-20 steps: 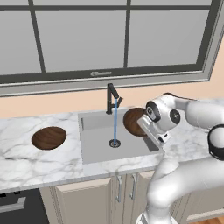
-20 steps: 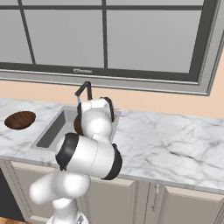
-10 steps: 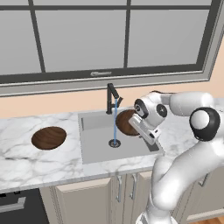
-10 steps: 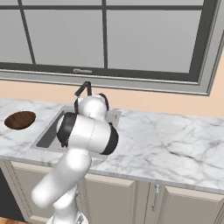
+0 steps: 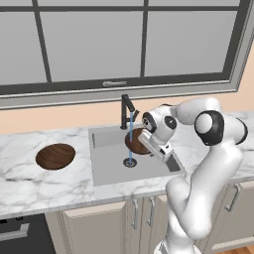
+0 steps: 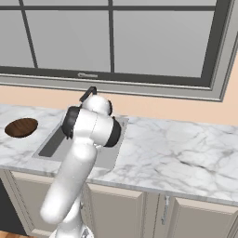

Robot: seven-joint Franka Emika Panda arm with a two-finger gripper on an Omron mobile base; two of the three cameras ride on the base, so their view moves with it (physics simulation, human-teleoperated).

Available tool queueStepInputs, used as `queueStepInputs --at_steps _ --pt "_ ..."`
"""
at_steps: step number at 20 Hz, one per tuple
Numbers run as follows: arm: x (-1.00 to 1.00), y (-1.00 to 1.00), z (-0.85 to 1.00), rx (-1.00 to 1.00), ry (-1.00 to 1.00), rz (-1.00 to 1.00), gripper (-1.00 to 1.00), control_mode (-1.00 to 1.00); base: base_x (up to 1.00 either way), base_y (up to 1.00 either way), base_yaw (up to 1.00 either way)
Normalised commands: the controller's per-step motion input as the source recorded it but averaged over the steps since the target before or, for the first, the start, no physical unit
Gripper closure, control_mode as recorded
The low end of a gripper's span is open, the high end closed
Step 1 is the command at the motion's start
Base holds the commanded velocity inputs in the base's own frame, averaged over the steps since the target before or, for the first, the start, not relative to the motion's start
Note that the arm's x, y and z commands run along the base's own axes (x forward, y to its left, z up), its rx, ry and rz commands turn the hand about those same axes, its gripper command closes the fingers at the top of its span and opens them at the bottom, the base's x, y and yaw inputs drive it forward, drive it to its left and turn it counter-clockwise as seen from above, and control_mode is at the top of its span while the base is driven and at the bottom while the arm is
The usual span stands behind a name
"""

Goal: Rinse each bowl for a few seconds and place them down in the sink or on the counter.

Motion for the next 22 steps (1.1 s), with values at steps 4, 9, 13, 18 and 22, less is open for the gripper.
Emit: queueStepInputs --at_steps 4,9,13,18,22 --pt "0.72 0.00 0.07 0.00 0.28 0.03 1.00 -1.00 0.00 0.00 0.00" --pt "0.46 -0.03 0.21 0.00 0.22 0.03 1.00 -1.00 0.00 0.00 0.00" --pt "0.27 -0.12 0.63 -0.04 0.20 0.00 1.00 -1.00 0.00 0.00 0.00" --pt "0.21 -0.26 0.88 -0.05 0.19 0.00 1.00 -1.00 0.00 0.00 0.00" --pt "0.30 -0.22 0.93 -0.05 0.22 -0.01 1.00 -1.00 0.00 0.00 0.00"
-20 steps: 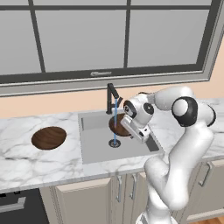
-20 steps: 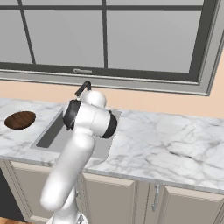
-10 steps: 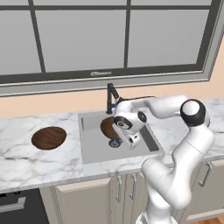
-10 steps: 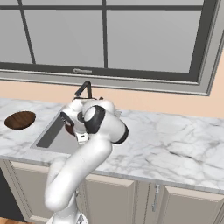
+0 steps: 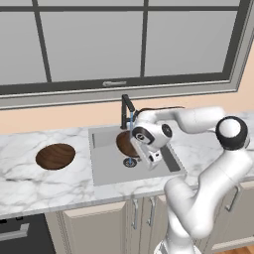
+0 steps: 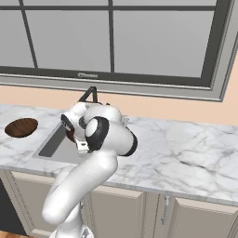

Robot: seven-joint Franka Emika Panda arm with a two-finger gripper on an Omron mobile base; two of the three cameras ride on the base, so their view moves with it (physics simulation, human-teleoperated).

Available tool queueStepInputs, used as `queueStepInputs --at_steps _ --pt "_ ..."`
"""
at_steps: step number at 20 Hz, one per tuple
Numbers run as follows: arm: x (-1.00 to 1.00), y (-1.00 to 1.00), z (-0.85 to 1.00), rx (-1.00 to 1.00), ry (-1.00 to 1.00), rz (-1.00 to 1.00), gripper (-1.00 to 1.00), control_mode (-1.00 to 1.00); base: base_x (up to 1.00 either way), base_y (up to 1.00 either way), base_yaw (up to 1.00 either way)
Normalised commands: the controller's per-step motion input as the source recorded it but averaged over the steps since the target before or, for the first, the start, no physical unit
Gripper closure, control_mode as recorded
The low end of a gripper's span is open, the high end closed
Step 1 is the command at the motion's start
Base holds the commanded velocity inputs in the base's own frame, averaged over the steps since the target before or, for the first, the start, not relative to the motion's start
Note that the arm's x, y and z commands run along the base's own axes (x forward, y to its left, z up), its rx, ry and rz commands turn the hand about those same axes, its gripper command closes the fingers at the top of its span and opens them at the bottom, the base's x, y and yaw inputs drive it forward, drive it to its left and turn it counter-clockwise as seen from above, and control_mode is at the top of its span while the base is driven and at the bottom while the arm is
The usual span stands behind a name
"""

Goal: Rinse each bowl for a few seconds and place them down in the sink or on the counter.

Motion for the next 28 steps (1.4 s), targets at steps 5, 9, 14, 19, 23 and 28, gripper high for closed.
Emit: queueStepInputs --at_steps 5,9,14,19,23,28 --pt "0.33 -0.27 0.86 -0.04 0.24 -0.06 1.00 -1.00 0.00 0.00 0.00" --pt "0.39 -0.33 0.76 -0.05 0.29 -0.13 1.00 -1.00 0.00 0.00 0.00" --pt "0.26 -0.37 0.67 -0.07 0.28 -0.24 1.00 -1.00 0.00 0.00 0.00" --pt "0.19 -0.41 0.54 -0.08 0.28 -0.30 1.00 -1.00 0.00 0.00 0.00" --pt "0.17 -0.44 0.51 -0.07 0.29 -0.30 1.00 -1.00 0.00 0.00 0.00" --pt "0.18 -0.44 0.52 -0.08 0.28 -0.30 1.00 -1.00 0.00 0.00 0.00"
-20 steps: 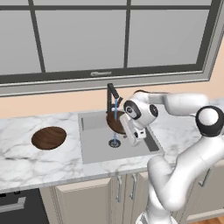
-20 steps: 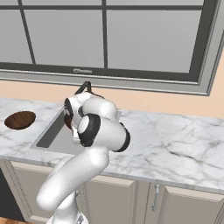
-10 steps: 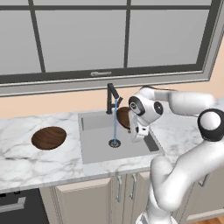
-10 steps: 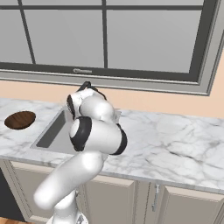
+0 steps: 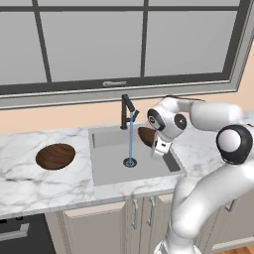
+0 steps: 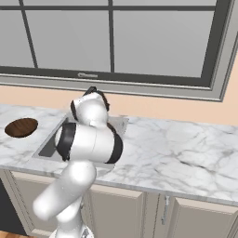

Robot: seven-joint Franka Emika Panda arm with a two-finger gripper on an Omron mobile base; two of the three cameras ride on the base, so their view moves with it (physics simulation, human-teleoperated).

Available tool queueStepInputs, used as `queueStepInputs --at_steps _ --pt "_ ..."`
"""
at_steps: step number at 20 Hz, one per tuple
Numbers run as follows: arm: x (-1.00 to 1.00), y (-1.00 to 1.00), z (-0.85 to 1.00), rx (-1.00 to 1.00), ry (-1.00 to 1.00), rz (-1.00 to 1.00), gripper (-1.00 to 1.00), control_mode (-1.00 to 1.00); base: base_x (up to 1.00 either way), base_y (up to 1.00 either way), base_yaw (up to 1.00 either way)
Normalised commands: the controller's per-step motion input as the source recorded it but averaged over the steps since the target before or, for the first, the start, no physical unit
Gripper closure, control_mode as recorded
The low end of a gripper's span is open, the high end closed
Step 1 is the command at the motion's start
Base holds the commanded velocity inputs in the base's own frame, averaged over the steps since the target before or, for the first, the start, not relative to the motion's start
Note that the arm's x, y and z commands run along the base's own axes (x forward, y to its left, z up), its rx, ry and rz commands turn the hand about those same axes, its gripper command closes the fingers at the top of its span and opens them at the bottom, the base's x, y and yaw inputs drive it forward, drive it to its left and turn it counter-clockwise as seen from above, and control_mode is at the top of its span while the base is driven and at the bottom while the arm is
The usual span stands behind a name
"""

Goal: Rinse each bowl for a few seconds and place them down in the sink or on the counter.

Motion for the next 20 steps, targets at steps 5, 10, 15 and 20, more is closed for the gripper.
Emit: queueStepInputs --at_steps 5,10,15,20 --pt "0.21 -0.46 0.65 -0.08 0.26 -0.28 1.00 -1.00 0.00 0.00 0.00" --pt "0.21 -0.37 0.83 -0.13 0.18 -0.23 1.00 -1.00 0.00 0.00 0.00" --pt "0.09 -0.36 0.89 -0.15 0.13 -0.21 1.00 -1.00 0.00 0.00 0.00" --pt "0.10 -0.53 0.67 -0.06 0.23 -0.26 1.00 -1.00 0.00 0.00 0.00"
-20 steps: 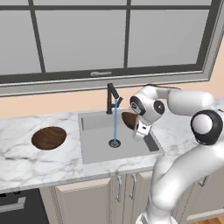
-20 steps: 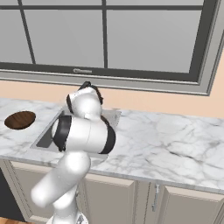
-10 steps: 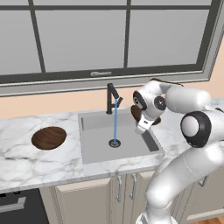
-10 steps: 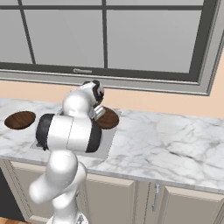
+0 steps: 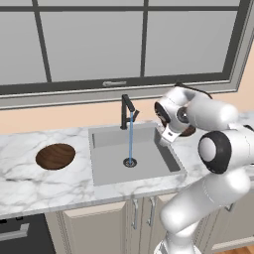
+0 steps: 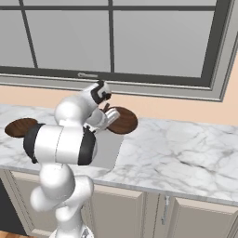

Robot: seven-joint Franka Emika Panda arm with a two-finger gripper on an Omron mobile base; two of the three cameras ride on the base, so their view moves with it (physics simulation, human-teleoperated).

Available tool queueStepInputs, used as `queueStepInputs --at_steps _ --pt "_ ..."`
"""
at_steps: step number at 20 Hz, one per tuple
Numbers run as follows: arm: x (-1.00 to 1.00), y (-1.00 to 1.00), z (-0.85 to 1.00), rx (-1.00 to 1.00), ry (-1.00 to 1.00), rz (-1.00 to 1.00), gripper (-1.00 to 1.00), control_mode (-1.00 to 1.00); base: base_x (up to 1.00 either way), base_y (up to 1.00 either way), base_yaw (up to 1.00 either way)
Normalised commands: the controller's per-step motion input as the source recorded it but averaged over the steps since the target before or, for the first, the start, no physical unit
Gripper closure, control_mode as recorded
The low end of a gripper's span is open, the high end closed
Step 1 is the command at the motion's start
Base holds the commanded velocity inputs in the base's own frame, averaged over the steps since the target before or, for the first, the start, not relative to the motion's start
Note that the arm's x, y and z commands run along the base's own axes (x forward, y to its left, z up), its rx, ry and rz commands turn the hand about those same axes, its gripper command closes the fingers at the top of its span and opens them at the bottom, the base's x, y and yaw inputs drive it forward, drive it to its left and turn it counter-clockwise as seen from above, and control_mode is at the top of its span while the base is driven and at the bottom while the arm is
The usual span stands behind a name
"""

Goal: Rinse each bowl for a few seconds and place them down in the sink or on the counter.

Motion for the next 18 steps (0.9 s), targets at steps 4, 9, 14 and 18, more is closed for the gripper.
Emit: queueStepInputs --at_steps 4,9,14,18 --pt "0.03 -0.51 0.47 0.00 0.32 -0.28 1.00 -1.00 0.00 0.00 0.00" --pt "0.00 -0.45 0.44 0.00 0.34 -0.28 1.00 -1.00 0.00 0.00 0.00" --pt "0.00 -0.37 0.40 0.01 0.35 -0.26 1.00 -1.00 0.00 0.00 0.00" --pt "0.02 -0.29 0.35 0.02 0.35 -0.22 1.00 -1.00 0.00 0.00 0.00"
